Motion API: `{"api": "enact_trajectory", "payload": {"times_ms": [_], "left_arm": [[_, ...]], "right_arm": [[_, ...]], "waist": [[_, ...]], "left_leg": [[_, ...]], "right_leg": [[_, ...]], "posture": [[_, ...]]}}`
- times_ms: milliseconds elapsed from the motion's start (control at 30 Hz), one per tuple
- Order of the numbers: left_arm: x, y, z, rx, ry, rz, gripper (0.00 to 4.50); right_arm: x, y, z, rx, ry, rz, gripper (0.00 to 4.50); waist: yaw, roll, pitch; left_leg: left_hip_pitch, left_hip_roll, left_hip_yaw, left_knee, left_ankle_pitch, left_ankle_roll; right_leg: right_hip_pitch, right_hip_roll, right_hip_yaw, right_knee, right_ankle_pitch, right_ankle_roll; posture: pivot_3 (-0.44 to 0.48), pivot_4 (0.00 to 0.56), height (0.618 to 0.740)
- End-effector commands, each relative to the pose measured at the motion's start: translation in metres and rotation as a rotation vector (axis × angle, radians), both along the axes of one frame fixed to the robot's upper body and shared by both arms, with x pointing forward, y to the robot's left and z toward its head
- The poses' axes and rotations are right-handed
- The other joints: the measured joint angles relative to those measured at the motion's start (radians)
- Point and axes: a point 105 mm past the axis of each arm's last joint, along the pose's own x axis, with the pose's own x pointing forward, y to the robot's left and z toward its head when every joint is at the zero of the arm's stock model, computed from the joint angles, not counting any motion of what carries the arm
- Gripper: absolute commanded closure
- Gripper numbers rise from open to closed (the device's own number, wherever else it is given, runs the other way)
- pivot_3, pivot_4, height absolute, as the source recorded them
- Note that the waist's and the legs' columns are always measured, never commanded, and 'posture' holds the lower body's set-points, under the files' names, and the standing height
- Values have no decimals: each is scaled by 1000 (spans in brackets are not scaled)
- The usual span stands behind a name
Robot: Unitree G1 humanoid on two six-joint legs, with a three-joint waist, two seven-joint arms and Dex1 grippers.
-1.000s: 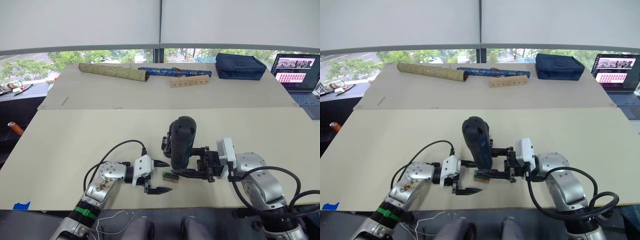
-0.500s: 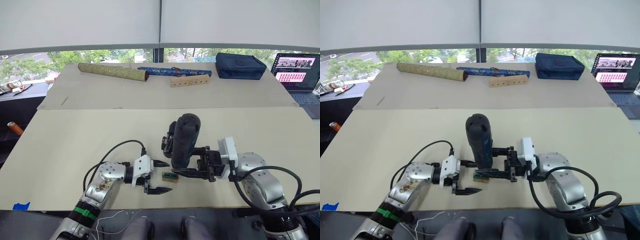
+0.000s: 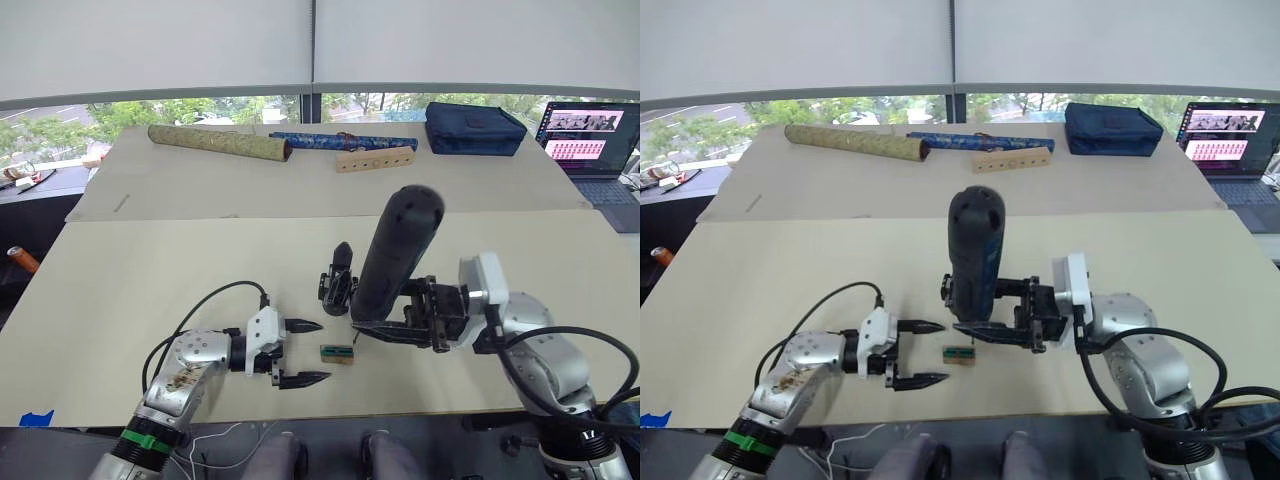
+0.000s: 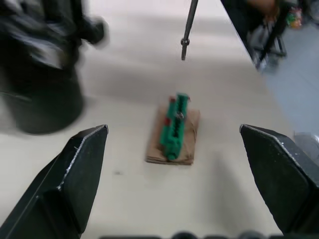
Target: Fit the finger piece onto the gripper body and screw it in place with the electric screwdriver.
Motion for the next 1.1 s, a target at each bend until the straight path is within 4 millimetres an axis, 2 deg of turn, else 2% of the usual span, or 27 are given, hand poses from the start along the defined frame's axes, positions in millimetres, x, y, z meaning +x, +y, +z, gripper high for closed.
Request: {"api": "enact_trajectory", "payload": {"times_ms": [33, 267, 367, 533, 767, 1100], "left_arm": [[-5, 6, 25, -64, -39, -26, 0], [0, 20, 52, -104, -43, -2, 0], [8, 25, 63, -124, -46, 24, 0], [22, 30, 69, -113, -66, 50, 0], [37, 34, 67, -82, -77, 62, 0], [50, 30, 59, -66, -83, 59, 0]], "right_arm": [[-7, -6, 30, 41, -79, 8, 2596], [2, -21, 56, -6, -92, -24, 2596], [14, -31, 65, -16, -92, -53, 2596], [35, -36, 77, 15, -98, -100, 2596], [54, -29, 84, 74, -67, -116, 2596], [58, 1, 83, 88, -51, -66, 2596]], "waist": [[0, 0, 0], [0, 1, 1], [0, 0, 1], [-2, 0, 1], [-2, 0, 1], [-2, 0, 1]], "left_leg": [[0, 0, 0, 0, 0, 0], [-1, 0, 0, 0, 0, 1], [-1, 0, 0, 0, 0, 1], [-1, -1, 1, 0, 0, 0], [-3, -1, 1, 0, 4, -6], [-15, -3, 1, 2, 5, -8]], "right_leg": [[0, 0, 0, 0, 0, 0], [0, 0, 0, -1, 0, 0], [0, 0, 0, -1, 0, 0], [0, 1, -1, -1, 0, 0], [-2, 2, -1, 0, 0, 0], [-15, 3, -1, 5, 0, 0]], "posture": [[0, 150, 740], [0, 150, 740], [0, 150, 740], [0, 150, 740], [0, 150, 740], [0, 150, 740]]}}
